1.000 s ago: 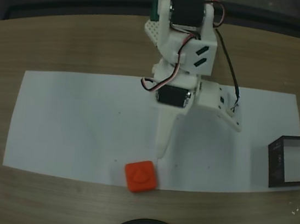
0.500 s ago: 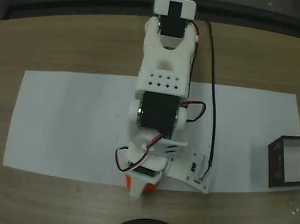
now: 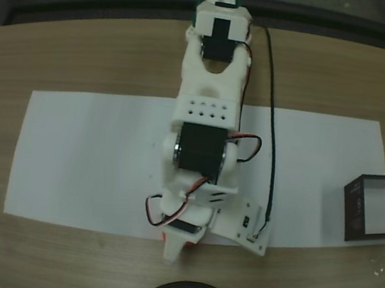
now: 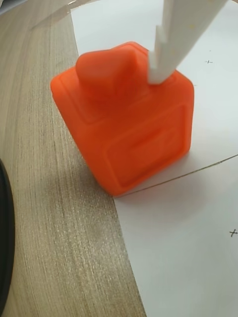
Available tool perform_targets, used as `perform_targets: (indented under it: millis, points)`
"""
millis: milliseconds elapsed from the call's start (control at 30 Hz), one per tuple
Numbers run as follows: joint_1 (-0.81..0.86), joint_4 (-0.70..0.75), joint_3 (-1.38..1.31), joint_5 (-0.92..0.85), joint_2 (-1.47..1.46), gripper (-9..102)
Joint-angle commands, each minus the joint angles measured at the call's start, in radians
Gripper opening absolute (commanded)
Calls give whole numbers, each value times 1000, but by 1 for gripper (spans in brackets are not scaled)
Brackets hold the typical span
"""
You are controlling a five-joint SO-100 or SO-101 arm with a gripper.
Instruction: Grab a orange square and put it in the box.
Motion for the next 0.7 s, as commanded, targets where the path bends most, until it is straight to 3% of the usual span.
perform_targets:
  millis: [0, 400, 667]
  points:
    - [3, 48, -34, 5, 80, 34]
    - [-57, 80, 150, 5, 374, 34]
    - [-43, 72, 204, 11, 282, 34]
